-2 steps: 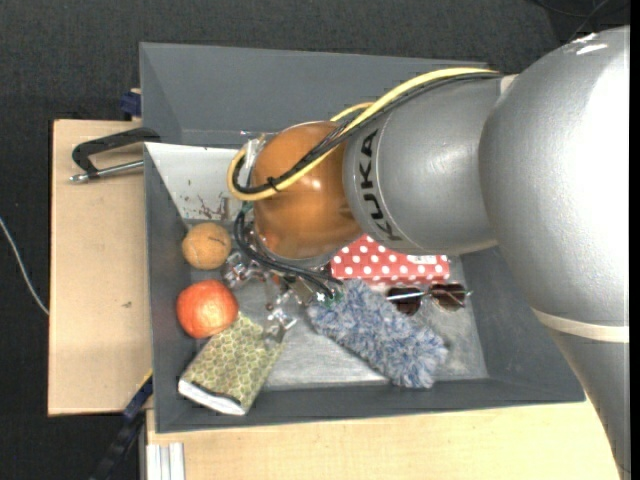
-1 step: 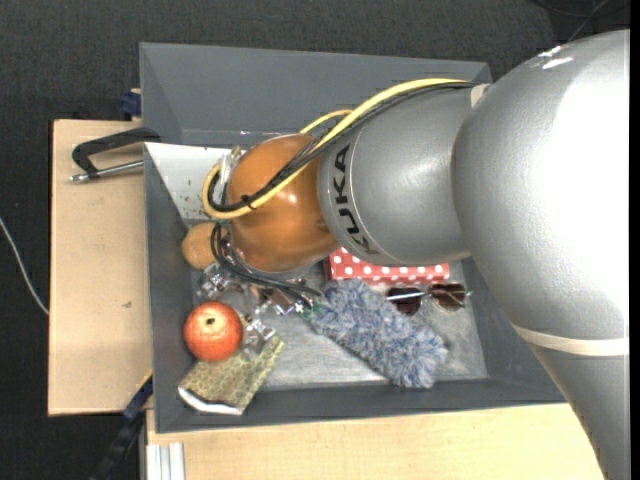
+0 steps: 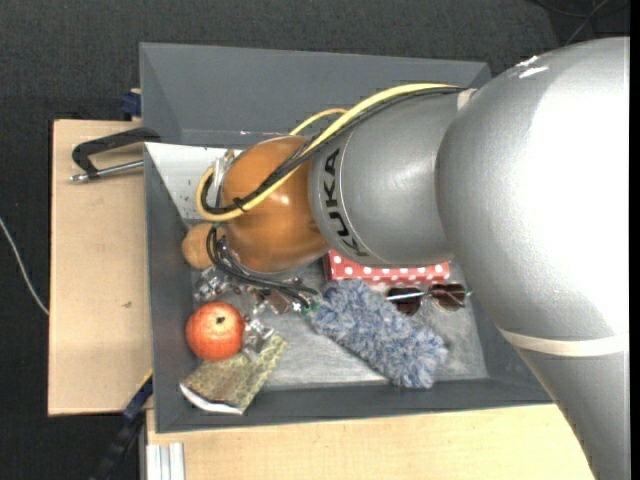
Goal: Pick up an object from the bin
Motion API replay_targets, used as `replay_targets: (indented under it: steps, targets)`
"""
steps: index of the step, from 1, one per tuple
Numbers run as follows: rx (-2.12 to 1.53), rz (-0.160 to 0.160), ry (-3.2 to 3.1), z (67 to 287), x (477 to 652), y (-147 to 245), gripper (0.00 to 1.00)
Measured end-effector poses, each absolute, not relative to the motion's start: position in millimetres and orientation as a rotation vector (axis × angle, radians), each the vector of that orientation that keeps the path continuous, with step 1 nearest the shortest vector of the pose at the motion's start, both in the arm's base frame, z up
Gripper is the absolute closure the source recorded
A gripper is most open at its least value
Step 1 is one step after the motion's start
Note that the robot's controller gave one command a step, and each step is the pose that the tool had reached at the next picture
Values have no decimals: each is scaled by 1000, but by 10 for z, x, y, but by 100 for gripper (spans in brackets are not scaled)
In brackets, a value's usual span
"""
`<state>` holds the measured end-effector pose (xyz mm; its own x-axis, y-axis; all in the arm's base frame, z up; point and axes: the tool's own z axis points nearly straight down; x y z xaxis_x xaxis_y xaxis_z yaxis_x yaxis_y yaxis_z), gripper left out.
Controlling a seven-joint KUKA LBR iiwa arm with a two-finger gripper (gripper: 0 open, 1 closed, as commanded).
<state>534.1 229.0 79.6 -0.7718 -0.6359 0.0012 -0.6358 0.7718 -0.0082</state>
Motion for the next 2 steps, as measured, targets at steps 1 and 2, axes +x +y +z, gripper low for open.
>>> replay_targets:
  steps: [1, 2]
  targets:
    - [-1061, -13, 2955, 796, 5341, 2290, 100]
    - [-1067, 1, 2953, 1258, 5311, 2325, 100]
